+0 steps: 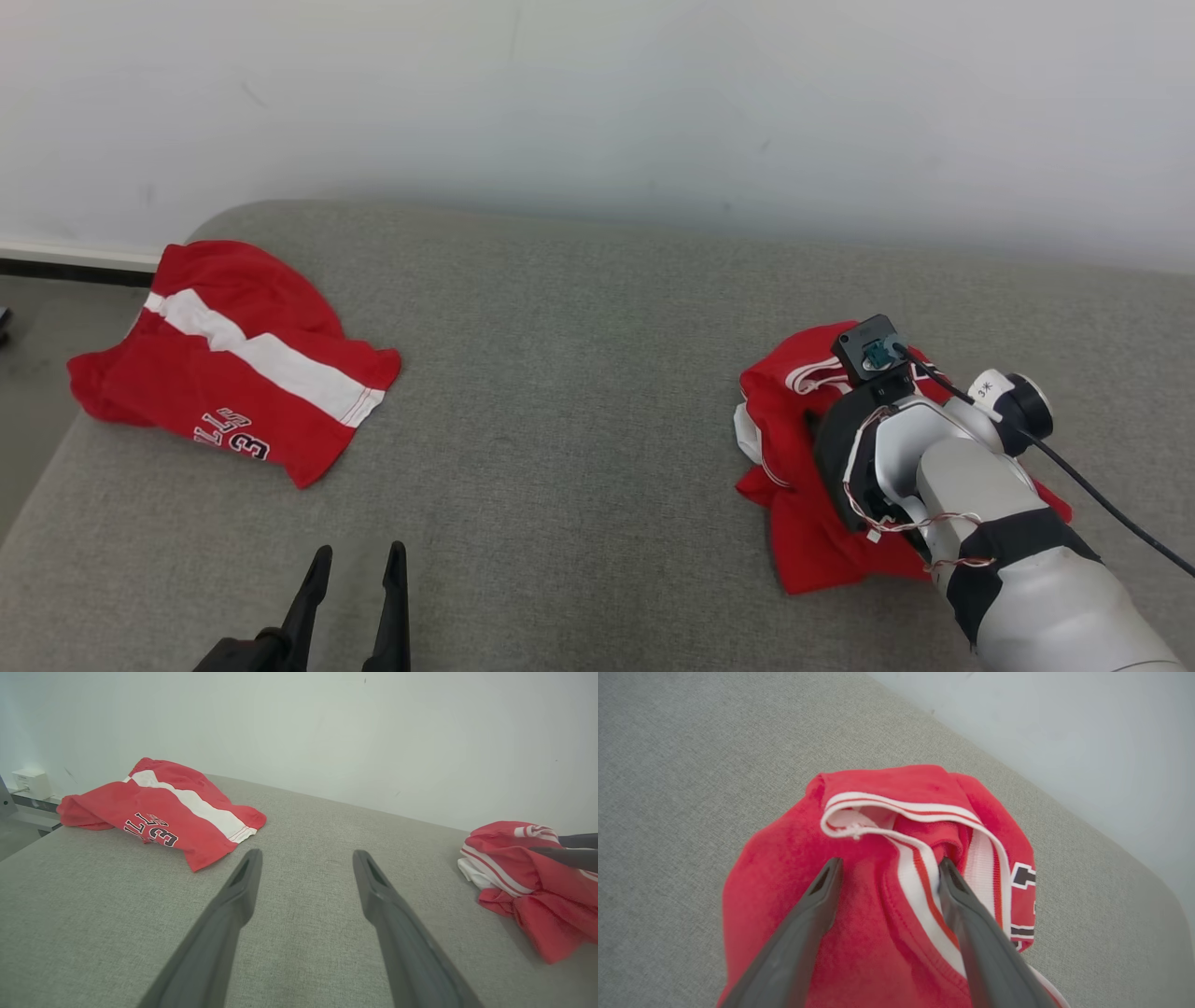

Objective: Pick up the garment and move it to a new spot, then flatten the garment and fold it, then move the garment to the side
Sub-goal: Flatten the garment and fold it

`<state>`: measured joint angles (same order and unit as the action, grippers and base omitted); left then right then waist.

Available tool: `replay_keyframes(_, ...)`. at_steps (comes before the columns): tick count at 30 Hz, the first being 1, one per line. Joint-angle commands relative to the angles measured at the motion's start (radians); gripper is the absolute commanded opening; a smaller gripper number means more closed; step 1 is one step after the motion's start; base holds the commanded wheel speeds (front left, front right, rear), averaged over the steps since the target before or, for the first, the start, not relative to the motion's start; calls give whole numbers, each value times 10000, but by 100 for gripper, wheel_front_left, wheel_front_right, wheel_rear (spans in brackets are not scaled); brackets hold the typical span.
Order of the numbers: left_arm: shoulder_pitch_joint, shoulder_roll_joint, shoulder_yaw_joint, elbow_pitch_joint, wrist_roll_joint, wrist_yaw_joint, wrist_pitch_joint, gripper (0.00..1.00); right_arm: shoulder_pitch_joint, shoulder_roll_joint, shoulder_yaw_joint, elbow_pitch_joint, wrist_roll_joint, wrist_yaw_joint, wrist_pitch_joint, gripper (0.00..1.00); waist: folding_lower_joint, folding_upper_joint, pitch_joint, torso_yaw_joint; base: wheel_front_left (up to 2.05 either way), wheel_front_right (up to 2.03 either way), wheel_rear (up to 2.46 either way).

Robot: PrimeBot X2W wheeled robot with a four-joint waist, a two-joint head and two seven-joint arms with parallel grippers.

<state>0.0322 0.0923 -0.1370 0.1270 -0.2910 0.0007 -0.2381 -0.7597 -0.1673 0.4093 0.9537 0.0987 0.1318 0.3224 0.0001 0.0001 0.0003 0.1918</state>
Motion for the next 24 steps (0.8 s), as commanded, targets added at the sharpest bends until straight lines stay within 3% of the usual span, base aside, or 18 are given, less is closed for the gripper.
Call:
replay_keyframes(1,-54,41,7,42,-11,5,-60,100,-96,-52,111,145,113,-22,-129,100,-1,-1,67,163,0,0,0)
replay_keyframes(2,-52,49,6,56,-18,7,-70,100,-159,-73,180,247,169,-22,-202,44,-1,-1,70,179,0,0,0)
replay_keyframes(3,-53,58,15,68,-30,13,-84,100,-214,-91,263,323,224,-22,-339,0,-1,-1,71,187,0,0,0)
replay_keyframes(13,183,208,183,123,-141,110,-142,100,-782,298,733,307,811,-22,-1887,0,-1,-1,-239,-57,0,0,0)
replay_keyframes(24,337,306,288,11,-232,177,-179,100,-2143,999,998,-1233,2777,-22,-3555,0,-1,-1,-400,-414,0,0,0)
